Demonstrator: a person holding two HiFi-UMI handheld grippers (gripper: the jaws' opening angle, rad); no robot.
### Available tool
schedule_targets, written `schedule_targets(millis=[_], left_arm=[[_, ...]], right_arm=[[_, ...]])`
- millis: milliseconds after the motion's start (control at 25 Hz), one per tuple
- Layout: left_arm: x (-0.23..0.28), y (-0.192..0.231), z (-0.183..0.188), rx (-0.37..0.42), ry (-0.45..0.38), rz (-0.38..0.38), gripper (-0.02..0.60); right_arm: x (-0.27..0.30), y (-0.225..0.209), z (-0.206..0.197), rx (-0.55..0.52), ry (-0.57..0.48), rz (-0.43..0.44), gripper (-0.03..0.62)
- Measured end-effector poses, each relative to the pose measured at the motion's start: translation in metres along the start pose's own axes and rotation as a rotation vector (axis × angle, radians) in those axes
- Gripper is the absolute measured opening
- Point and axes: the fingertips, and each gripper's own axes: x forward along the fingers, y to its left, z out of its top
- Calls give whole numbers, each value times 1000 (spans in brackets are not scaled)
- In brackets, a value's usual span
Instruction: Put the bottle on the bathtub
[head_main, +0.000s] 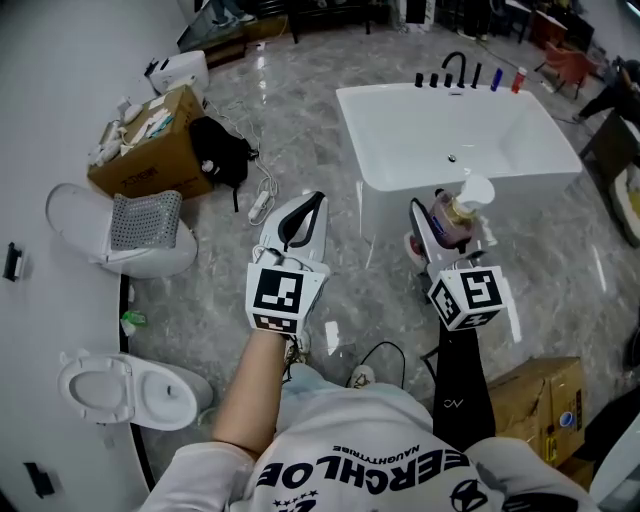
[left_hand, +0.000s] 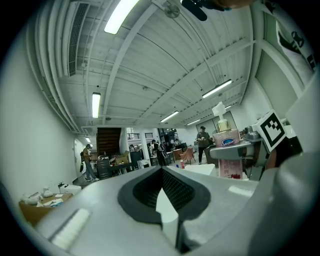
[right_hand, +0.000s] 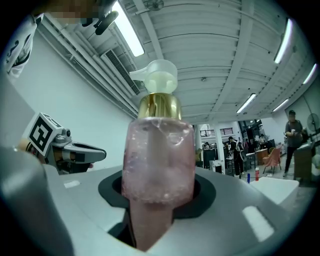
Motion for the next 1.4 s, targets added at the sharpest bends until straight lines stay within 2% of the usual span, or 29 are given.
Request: schedule_targets(millis=[200, 360, 720, 960, 1120, 1240, 1400], left_arm=[[11, 41, -11, 4, -9, -10, 0], [29, 93, -27, 16, -16, -17, 0], [84, 280, -60, 30, -31, -75, 0], [112, 372, -85, 39, -14, -124, 0], [124, 409, -100, 24, -15, -149, 0], [130, 419, -101, 29, -37, -174, 1], [139, 432, -100, 4, -47, -168, 2]], right_arm=[[41, 13, 0, -20, -19, 5, 212], [90, 25, -6, -33, -26, -20, 212], [246, 79, -12, -37, -25, -141, 212], [329, 112, -14, -41, -30, -196, 212], [369, 133, -25, -53, 2, -187, 212], [391, 141, -28, -77, 25, -169, 212], [411, 143, -27, -84, 31, -161, 212]])
